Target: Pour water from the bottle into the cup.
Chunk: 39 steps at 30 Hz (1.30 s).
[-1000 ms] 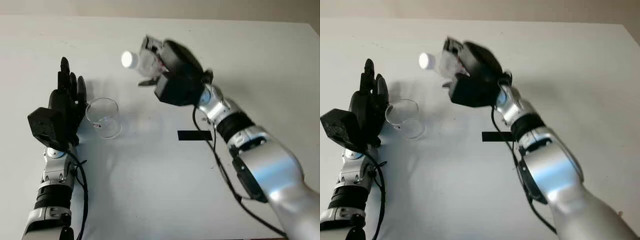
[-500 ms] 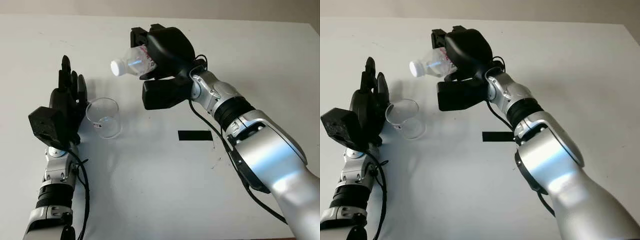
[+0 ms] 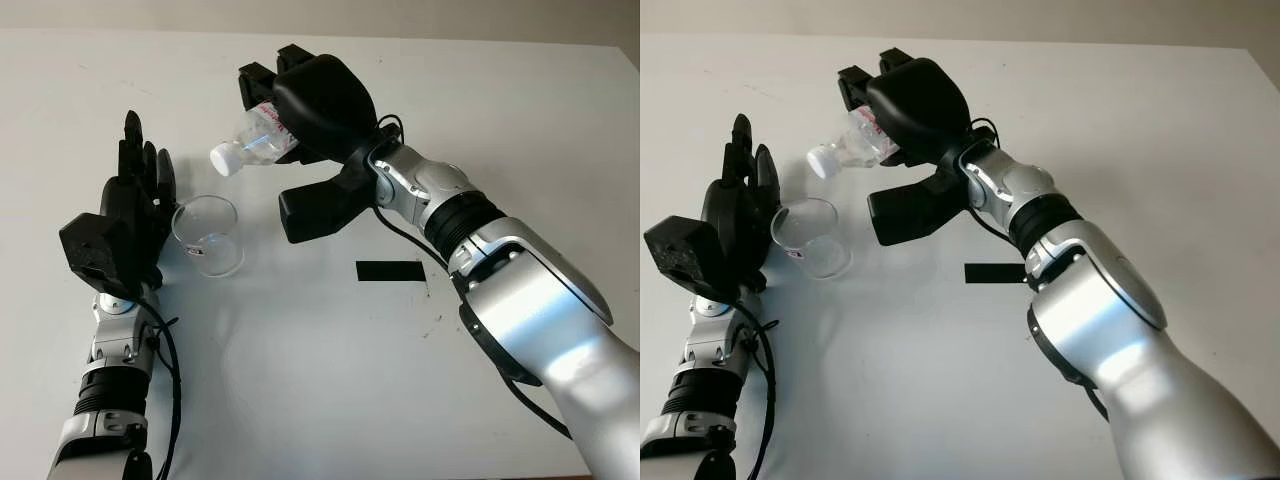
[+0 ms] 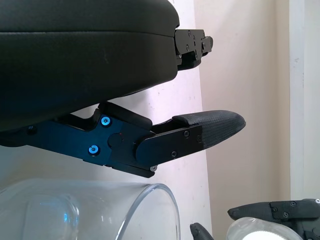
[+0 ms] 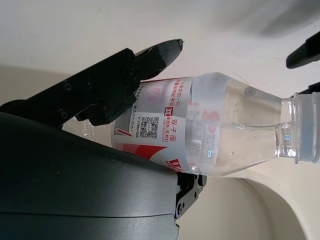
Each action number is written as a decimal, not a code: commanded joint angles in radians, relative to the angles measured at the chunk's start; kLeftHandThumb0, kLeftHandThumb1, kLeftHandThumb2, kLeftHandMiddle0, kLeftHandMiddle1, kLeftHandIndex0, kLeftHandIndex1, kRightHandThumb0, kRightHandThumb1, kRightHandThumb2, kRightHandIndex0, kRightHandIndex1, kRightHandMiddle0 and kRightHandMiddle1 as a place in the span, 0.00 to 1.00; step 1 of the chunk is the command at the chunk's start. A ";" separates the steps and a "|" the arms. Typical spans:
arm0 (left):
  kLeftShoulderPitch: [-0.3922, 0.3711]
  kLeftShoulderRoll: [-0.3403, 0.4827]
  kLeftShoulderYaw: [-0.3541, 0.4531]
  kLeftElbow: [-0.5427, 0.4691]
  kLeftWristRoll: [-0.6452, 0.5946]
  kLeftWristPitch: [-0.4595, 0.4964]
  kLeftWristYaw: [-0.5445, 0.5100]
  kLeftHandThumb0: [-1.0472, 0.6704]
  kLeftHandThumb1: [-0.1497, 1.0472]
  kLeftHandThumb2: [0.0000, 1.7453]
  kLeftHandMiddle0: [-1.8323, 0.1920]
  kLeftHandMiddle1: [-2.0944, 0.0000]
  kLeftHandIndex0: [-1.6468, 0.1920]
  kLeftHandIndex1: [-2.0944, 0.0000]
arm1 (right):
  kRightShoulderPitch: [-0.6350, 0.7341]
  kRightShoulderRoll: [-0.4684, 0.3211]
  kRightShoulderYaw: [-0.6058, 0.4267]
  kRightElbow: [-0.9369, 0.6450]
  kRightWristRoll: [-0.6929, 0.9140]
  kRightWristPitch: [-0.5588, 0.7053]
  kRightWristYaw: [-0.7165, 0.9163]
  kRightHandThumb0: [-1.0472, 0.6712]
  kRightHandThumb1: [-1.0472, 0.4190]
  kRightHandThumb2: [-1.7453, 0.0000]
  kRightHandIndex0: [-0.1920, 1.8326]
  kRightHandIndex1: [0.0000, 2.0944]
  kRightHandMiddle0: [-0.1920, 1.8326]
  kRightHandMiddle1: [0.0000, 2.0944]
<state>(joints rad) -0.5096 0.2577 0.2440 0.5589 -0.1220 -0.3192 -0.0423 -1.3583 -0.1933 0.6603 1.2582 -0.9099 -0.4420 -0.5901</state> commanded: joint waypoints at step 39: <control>-0.016 -0.010 0.002 0.027 0.000 -0.026 -0.007 0.20 1.00 0.37 0.95 0.98 0.96 0.98 | -0.070 -0.026 0.188 -0.094 -0.244 0.018 -0.338 0.37 0.10 0.97 0.62 1.00 0.35 0.85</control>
<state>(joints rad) -0.5227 0.2486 0.2440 0.5792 -0.1182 -0.3427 -0.0474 -1.3926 -0.2147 0.8464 1.1816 -1.1529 -0.4329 -0.9147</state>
